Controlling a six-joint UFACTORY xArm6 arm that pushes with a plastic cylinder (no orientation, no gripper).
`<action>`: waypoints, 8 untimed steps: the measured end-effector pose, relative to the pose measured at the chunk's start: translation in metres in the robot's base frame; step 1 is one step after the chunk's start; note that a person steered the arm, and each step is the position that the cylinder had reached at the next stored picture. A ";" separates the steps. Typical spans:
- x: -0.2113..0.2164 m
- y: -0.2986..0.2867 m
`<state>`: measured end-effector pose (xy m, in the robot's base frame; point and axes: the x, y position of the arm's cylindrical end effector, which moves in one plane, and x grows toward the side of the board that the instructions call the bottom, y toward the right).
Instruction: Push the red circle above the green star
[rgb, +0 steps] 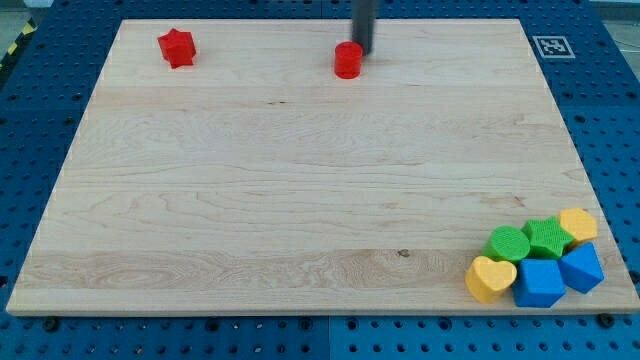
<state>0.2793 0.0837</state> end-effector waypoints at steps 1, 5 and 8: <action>0.039 0.021; -0.013 -0.068; 0.099 0.041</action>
<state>0.3782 0.1247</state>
